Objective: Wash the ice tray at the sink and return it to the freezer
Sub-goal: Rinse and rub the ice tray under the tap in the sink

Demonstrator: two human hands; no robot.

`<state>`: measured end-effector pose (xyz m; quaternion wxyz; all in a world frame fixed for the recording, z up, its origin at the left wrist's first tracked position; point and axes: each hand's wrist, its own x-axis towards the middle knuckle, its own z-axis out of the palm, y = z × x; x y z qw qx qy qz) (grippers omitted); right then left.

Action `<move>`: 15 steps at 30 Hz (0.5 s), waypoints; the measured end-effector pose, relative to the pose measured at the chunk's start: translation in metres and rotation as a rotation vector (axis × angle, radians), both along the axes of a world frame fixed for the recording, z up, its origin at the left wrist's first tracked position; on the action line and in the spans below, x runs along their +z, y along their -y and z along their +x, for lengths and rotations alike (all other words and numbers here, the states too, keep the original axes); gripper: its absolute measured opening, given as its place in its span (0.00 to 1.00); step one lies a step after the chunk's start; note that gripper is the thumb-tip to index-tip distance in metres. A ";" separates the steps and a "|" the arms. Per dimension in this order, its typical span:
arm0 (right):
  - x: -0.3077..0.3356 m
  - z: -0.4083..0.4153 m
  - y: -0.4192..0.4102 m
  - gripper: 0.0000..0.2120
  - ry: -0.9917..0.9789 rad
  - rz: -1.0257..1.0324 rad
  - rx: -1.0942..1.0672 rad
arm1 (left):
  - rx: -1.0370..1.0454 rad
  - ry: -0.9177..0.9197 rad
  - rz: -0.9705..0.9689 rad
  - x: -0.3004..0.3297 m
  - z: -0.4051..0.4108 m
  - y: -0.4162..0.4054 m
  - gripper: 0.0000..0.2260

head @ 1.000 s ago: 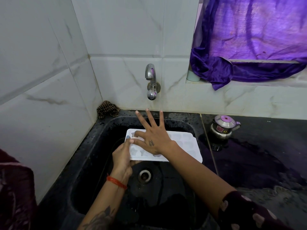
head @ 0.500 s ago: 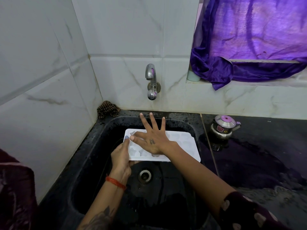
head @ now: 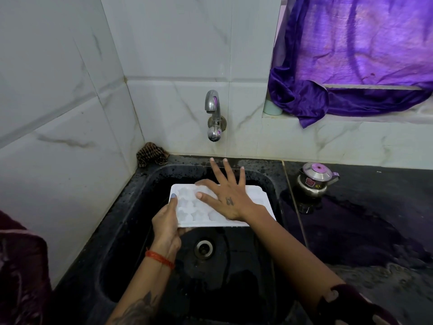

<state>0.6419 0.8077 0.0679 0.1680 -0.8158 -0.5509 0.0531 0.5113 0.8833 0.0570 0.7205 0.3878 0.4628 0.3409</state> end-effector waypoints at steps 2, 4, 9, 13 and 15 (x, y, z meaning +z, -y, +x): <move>-0.003 0.008 0.012 0.32 -0.013 0.086 -0.050 | 0.011 -0.011 0.009 -0.001 -0.001 -0.003 0.08; -0.006 0.016 0.025 0.33 -0.018 0.173 -0.130 | 0.017 -0.017 0.014 -0.003 -0.003 -0.007 0.08; -0.026 0.031 0.057 0.28 -0.005 0.307 -0.319 | 0.020 -0.022 -0.007 -0.009 -0.006 -0.018 0.08; -0.042 0.032 0.072 0.28 0.029 0.286 -0.369 | 0.023 -0.028 -0.006 -0.010 -0.007 -0.022 0.08; -0.048 0.032 0.073 0.28 0.046 0.287 -0.376 | 0.020 -0.034 -0.001 -0.012 -0.007 -0.022 0.08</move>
